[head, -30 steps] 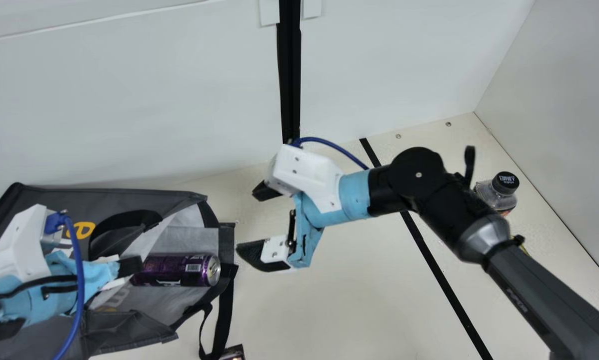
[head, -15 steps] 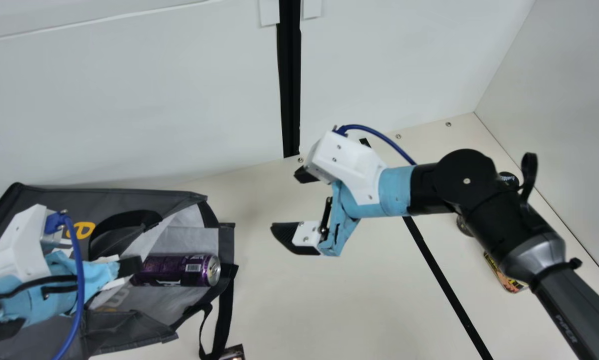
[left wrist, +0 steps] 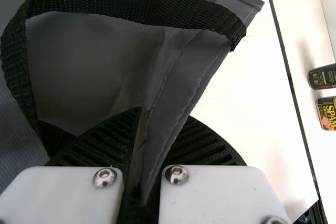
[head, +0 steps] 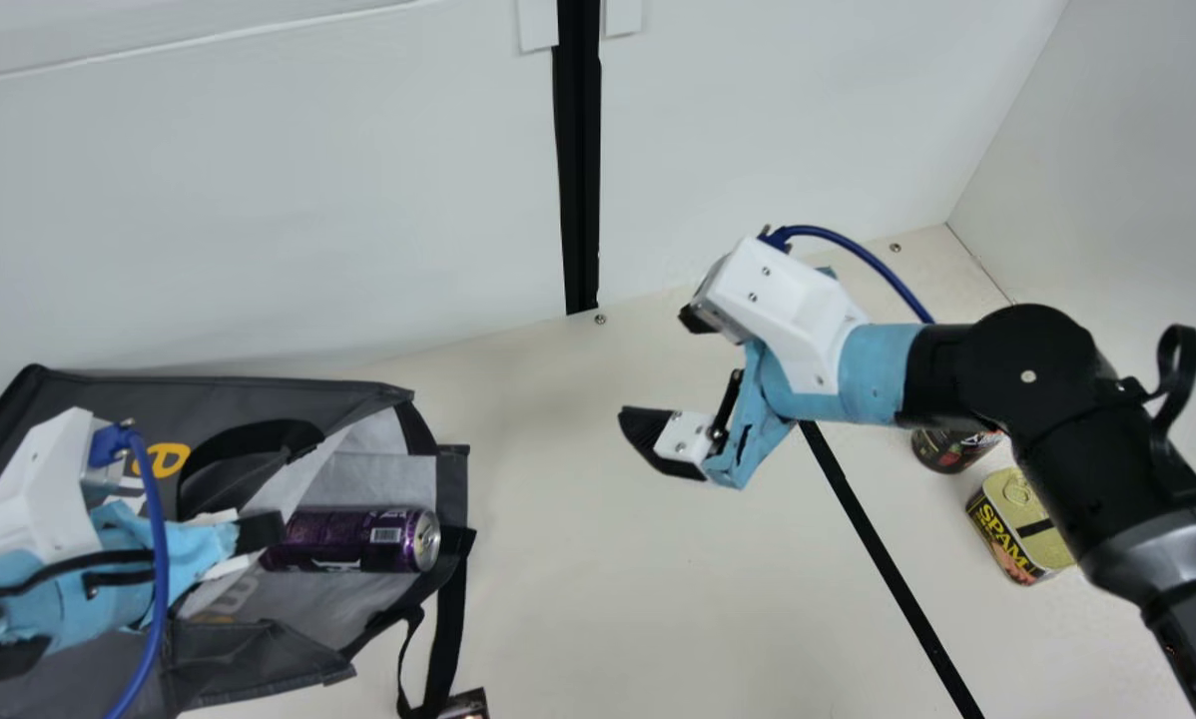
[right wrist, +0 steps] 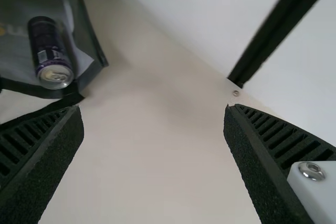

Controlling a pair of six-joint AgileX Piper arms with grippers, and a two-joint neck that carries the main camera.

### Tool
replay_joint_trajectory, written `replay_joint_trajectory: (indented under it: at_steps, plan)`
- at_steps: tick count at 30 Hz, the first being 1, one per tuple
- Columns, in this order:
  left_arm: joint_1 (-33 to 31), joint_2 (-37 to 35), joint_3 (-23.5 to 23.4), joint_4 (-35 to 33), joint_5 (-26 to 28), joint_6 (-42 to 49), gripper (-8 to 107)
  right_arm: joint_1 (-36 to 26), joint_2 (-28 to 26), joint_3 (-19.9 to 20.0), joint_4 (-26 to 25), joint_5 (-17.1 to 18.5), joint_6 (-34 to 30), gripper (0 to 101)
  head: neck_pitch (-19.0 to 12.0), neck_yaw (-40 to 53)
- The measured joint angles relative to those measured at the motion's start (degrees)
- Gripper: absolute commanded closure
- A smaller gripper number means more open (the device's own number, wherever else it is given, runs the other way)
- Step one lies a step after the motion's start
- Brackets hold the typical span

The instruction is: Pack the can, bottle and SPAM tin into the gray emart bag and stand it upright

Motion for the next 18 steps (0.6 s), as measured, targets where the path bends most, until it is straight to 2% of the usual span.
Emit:
replay_joint_trajectory:
  at_steps: [11,18]
  plan:
    - [0.0,0.0,0.0,0.0,0.0,0.0,107,-3.7,-3.3,0.8,-8.3,-3.0,6.9,6,0.0,-0.1]
    - [0.0,0.0,0.0,0.0,0.0,0.0,107,-5.3,-5.4,0.8,-14.7,-3.7,12.2,6,0.0,0.0]
